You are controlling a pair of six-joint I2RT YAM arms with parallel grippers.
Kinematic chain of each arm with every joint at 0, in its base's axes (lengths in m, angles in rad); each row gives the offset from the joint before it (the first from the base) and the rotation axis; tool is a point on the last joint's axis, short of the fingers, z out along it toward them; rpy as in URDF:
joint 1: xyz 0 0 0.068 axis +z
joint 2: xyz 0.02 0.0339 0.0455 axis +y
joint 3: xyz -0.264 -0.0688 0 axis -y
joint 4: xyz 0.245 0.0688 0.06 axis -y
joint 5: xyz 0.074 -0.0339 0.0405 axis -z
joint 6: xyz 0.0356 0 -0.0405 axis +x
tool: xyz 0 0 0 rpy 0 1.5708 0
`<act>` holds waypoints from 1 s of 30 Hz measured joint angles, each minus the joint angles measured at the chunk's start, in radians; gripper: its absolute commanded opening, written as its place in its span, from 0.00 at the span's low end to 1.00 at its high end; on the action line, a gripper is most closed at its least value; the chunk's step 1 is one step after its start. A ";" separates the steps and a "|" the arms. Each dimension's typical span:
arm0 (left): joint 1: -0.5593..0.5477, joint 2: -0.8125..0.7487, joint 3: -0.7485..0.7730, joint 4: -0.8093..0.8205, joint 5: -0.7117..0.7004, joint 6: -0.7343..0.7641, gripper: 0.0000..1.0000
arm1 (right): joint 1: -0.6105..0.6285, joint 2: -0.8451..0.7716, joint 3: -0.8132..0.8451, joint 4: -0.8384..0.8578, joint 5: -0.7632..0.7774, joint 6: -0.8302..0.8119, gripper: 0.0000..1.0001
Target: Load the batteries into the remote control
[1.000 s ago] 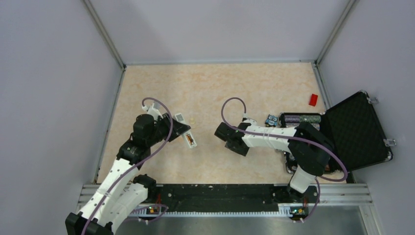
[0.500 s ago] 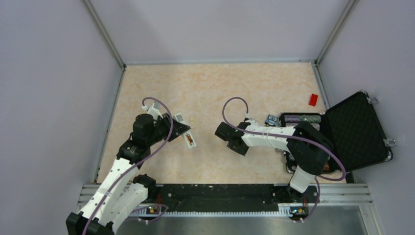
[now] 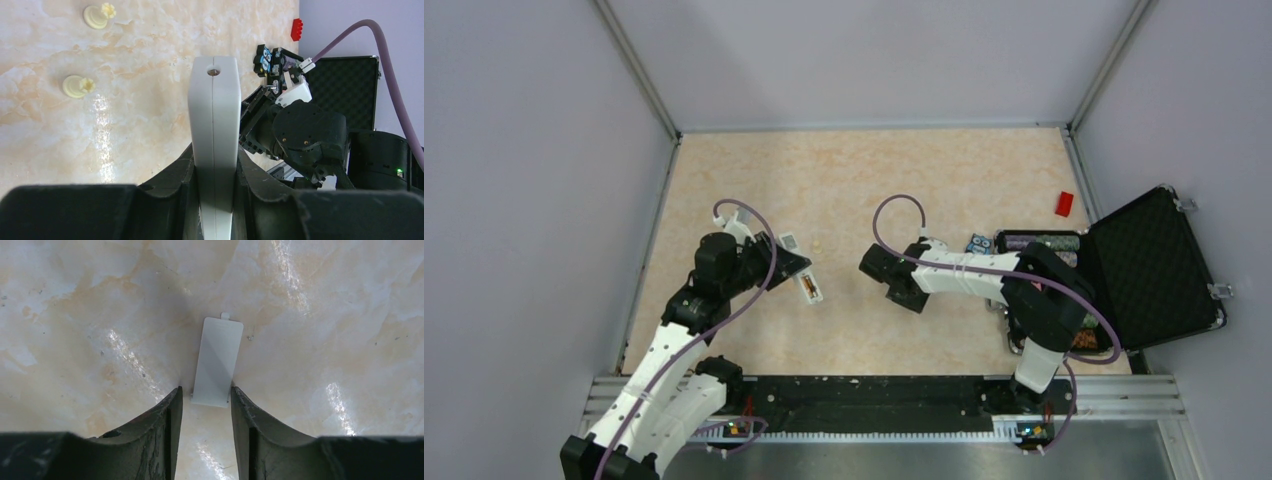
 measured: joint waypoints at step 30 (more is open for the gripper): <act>0.011 0.020 0.000 0.003 0.070 -0.001 0.00 | -0.018 -0.055 -0.028 0.076 -0.090 -0.211 0.29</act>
